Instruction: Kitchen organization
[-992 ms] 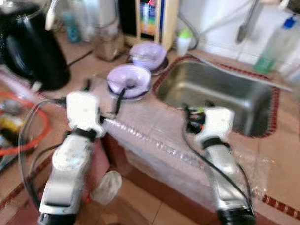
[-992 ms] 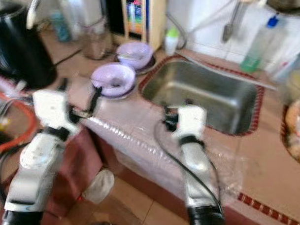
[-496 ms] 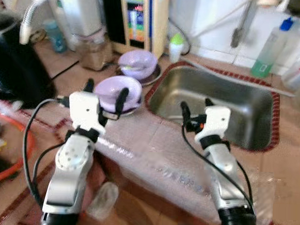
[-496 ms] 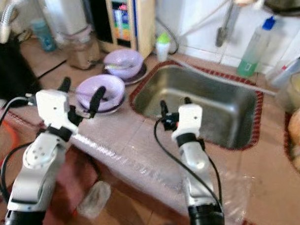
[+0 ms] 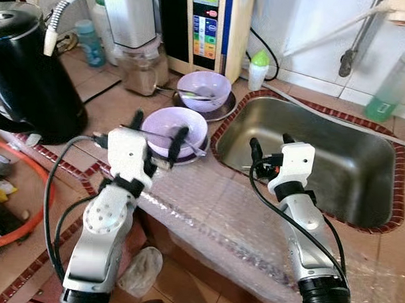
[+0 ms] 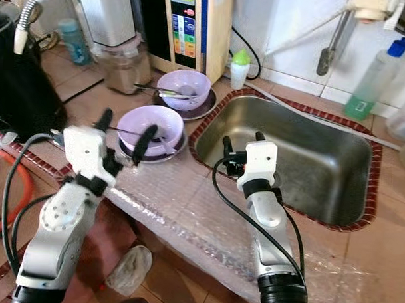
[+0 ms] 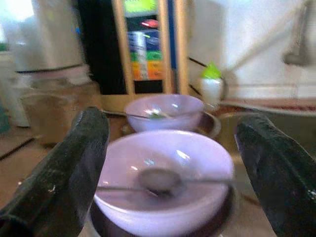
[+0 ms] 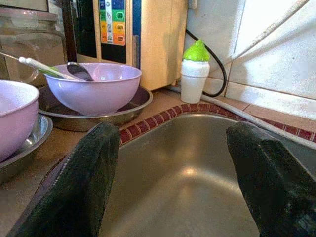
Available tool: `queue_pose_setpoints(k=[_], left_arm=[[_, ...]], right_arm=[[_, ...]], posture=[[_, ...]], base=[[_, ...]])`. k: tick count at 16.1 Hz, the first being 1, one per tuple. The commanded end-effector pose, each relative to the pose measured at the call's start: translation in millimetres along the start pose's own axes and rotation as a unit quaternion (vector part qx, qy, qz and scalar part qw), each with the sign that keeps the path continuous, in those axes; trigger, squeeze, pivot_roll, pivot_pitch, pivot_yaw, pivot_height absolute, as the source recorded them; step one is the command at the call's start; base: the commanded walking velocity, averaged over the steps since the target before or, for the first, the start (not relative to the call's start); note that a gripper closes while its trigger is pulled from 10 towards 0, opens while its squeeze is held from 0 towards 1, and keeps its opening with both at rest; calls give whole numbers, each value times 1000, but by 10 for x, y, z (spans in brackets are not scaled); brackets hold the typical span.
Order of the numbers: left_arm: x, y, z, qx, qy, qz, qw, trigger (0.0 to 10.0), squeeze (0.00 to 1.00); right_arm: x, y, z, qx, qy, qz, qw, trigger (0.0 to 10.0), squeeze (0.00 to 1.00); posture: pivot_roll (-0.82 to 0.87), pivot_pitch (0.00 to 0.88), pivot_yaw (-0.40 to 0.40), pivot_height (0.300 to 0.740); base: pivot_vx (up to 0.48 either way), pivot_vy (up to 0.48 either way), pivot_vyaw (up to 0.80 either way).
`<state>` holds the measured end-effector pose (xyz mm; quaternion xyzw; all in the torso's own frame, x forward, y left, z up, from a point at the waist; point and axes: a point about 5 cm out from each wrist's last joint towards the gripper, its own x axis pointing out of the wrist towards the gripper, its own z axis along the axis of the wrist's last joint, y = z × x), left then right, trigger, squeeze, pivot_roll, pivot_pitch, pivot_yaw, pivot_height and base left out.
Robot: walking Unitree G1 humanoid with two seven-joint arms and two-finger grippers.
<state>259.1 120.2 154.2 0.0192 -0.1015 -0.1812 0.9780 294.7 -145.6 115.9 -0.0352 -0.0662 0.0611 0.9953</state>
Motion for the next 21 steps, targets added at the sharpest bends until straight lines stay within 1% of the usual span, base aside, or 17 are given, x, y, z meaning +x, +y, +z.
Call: queue_pose_setpoints(k=[1,3,5,7,8,11,12,14,15,16,17,18,19,20,21], left_arm=[[-26,-57,-37,-1,3,-28,1000,10000,0],[-59,-86,-78,2,8,-49,999,10000,0],[-56,-111,-105,14,11,-83,996,10000,0],[-51,-137,-143,29,20,-112,993,10000,0],[-33,-155,-199,45,28,-141,989,10000,0],[-5,-164,-256,58,29,-159,985,10000,0],[36,-163,-296,62,30,-162,984,10000,0],[129,-146,-315,72,25,-162,984,10000,0],[164,-131,-300,75,19,-160,984,10000,0],[186,-122,-294,79,16,-161,984,10000,0],[207,-121,-292,87,13,-164,982,10000,0],[247,-122,-299,92,10,-168,981,2314,0],[274,-125,-304,98,4,-171,980,196,0],[303,-127,-308,100,1,-172,980,0,0],[315,-123,-321,100,2,-172,980,0,0]], right_arm=[[17,6,-24,-2,16,2,1000,10000,0],[22,53,-33,-22,18,15,999,10000,0],[29,91,-29,1,18,26,1000,10000,0],[32,80,-31,-5,22,24,999,10000,0],[6,71,-29,21,29,34,999,10000,0],[-25,53,-74,22,46,25,998,10000,0],[-62,69,-73,6,47,31,998,10000,0],[-129,90,-60,13,43,54,998,10000,0],[-142,47,-59,-14,43,36,998,10000,0],[-166,38,-60,3,48,42,998,10000,0],[-191,50,-61,48,55,63,995,10000,0],[-197,62,-33,53,45,74,995,10000,0],[-198,67,-30,51,48,75,995,10000,0],[-197,123,-24,20,52,95,994,10000,0],[-205,152,-13,15,48,105,993,10000,0]], posture=[[-6,0,37,740],[-12,0,39,740],[-19,0,40,740],[-24,0,41,740],[-31,2,43,740],[-36,4,44,740],[-53,7,44,740],[-59,9,45,740],[-64,9,46,740],[-69,8,48,740],[-69,8,48,740],[-74,4,50,740],[-74,1,51,740],[-73,0,51,740],[-73,0,51,740]], base=[[0,0,0],[0,0,0],[0,0,0],[0,0,0],[0,0,0],[0,0,0],[0,0,0],[0,0,0],[0,0,0],[0,0,0],[0,0,0],[0,0,0],[0,0,0],[0,0,0],[0,0,0]])
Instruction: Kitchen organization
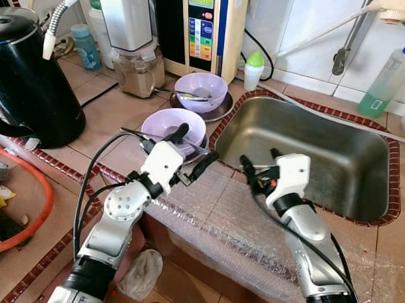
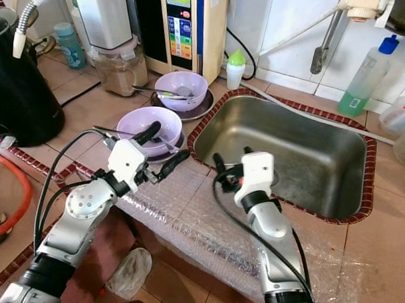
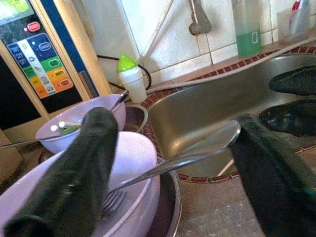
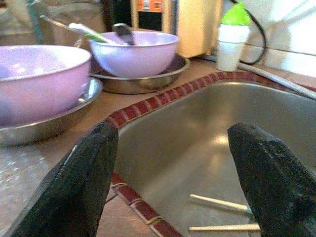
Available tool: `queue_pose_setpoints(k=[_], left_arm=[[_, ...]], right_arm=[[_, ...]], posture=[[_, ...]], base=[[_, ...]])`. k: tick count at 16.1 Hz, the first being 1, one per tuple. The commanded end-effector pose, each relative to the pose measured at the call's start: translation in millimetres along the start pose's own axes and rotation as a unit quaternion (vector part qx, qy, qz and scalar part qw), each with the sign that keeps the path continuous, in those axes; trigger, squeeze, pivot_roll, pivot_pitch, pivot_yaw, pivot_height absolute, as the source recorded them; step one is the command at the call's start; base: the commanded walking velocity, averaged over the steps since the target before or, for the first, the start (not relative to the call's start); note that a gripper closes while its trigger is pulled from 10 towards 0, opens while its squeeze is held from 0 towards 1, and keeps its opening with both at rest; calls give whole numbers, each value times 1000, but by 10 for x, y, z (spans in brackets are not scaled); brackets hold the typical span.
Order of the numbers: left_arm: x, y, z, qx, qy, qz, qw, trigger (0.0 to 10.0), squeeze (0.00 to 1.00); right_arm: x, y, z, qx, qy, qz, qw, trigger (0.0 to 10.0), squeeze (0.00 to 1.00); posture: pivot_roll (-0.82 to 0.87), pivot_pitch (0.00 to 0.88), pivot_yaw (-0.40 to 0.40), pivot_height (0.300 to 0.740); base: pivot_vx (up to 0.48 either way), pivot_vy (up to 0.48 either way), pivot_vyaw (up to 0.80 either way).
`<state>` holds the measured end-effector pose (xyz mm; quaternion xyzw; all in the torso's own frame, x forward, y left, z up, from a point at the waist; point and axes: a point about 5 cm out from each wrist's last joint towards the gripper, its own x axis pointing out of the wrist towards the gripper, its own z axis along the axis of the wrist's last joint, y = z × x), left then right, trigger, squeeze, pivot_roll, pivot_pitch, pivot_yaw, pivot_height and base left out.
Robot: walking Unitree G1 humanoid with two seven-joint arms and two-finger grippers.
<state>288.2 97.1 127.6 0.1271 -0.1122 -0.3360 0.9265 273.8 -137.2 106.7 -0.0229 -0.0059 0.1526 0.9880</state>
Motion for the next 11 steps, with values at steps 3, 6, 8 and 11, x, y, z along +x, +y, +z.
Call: queue_pose_setpoints(k=[3,6,8,11], left_arm=[[32,19,-25,11,2,0,1000,0,0],[42,20,-40,13,-1,-1,1000,0,0],[45,27,-46,15,-3,-1,1000,0,0],[50,50,-48,22,-5,-1,1000,0,0]], right_arm=[[-33,5,37,-22,-5,3,1000,10000,0],[-62,20,-9,29,17,23,999,10000,0],[-80,-27,-57,50,27,-8,998,10000,0],[-73,18,-90,48,44,-6,998,10000,0]], posture=[[-69,0,48,740],[-69,0,48,740],[-68,0,52,740],[-65,2,54,740]], base=[[0,0,0],[0,0,0],[0,0,0],[0,0,0]])
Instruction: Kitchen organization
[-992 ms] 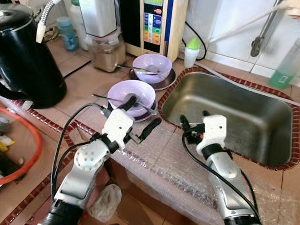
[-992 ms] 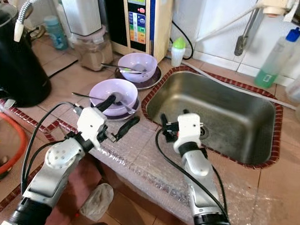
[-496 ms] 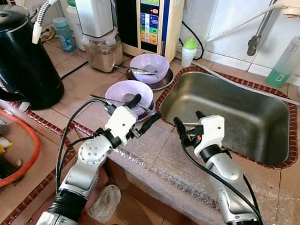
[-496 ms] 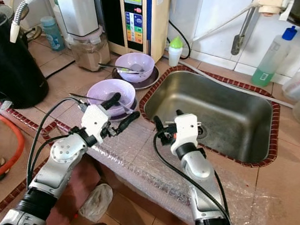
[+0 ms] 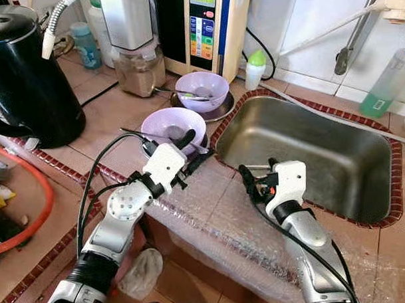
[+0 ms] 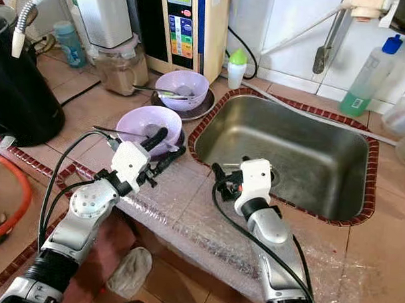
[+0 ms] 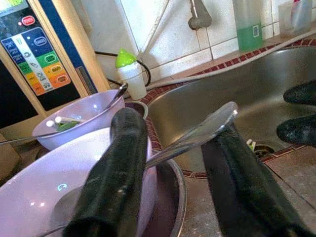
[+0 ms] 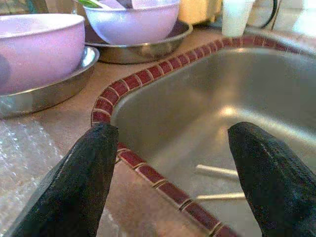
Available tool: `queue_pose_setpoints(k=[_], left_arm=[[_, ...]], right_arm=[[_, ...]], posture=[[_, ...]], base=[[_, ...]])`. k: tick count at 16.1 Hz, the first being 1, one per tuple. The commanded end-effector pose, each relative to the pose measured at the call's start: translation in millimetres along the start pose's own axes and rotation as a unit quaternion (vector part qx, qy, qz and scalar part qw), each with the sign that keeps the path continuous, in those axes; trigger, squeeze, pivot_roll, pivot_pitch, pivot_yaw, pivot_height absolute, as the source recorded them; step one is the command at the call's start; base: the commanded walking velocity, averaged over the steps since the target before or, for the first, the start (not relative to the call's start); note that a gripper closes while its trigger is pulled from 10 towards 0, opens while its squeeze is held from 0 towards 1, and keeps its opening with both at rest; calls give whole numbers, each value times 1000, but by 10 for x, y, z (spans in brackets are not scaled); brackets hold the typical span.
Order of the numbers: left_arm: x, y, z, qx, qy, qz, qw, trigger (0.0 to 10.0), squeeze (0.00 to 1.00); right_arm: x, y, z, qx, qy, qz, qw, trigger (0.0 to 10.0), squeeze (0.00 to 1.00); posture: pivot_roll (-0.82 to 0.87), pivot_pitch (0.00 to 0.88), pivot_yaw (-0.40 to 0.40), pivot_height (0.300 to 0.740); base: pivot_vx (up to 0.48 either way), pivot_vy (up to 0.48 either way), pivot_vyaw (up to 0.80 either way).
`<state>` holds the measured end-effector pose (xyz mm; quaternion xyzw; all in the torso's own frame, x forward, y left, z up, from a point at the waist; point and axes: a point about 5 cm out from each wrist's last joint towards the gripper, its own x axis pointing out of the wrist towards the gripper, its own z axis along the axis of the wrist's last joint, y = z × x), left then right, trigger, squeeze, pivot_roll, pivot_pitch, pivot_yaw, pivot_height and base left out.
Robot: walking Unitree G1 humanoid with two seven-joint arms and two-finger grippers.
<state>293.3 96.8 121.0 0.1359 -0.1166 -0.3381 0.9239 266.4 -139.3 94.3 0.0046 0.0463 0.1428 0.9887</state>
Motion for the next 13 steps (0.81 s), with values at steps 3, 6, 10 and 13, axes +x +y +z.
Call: queue_pose_setpoints(k=[3,6,10,13], left_arm=[[13,69,23,14,-5,6,1000,0,0],[8,82,36,16,-9,9,1000,0,0],[1,94,38,18,-12,13,1000,0,0],[-11,106,37,19,-11,14,1000,0,0]], right_arm=[[6,25,81,-11,-12,20,1000,10000,0],[10,63,129,-1,-25,38,999,10000,0],[28,80,127,12,-25,40,999,10000,0],[20,80,132,11,-26,41,999,10000,0]], posture=[[-60,0,51,740],[-56,0,49,740],[-53,0,47,740],[-54,0,49,740]], base=[[0,0,0],[0,0,0],[0,0,-506],[0,0,0]])
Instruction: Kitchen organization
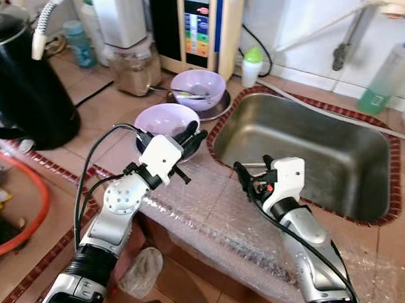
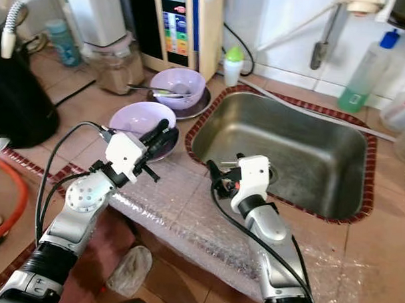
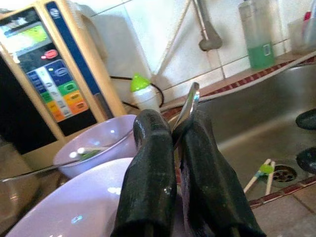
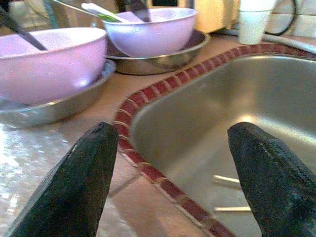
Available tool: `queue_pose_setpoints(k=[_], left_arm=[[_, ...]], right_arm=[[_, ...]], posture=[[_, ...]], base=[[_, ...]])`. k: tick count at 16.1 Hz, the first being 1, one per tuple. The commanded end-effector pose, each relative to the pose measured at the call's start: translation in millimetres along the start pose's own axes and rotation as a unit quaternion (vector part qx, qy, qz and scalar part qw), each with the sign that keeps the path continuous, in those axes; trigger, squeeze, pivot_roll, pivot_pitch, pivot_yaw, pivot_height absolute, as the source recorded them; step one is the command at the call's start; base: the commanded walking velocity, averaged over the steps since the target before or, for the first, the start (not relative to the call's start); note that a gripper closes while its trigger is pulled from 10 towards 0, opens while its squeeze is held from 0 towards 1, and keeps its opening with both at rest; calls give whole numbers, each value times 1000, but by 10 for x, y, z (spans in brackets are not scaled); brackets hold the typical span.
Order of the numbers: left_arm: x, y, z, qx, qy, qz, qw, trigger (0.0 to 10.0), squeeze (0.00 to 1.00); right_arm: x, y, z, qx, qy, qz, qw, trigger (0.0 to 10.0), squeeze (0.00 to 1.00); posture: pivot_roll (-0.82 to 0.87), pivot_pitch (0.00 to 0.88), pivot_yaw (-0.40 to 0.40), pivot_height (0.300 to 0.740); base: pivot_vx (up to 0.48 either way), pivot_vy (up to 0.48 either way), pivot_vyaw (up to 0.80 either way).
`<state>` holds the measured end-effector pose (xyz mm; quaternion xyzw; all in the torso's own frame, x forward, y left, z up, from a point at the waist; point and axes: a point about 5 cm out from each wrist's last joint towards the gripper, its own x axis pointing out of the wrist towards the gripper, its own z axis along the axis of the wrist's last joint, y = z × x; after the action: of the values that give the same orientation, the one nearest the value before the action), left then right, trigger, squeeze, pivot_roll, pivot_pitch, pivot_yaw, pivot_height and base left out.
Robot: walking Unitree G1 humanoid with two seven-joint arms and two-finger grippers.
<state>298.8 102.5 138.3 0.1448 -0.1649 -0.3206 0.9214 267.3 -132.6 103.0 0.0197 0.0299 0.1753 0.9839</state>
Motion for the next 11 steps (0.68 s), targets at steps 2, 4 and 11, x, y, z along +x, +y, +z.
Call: queue_pose_setpoints(k=[2,4,11], left_arm=[[-57,-19,-86,-6,27,-4,1000,0,0],[-72,4,-38,-2,18,3,1000,0,0],[36,360,480,39,-63,39,996,0,0]], right_arm=[[-4,17,34,-2,-10,6,1000,10000,0],[-5,31,41,-5,-14,8,1000,10000,0],[54,162,278,-61,-69,102,990,10000,0]], posture=[[-52,0,49,740],[-51,0,49,740],[-41,0,44,740]], base=[[0,0,0],[0,0,0],[0,0,0]])
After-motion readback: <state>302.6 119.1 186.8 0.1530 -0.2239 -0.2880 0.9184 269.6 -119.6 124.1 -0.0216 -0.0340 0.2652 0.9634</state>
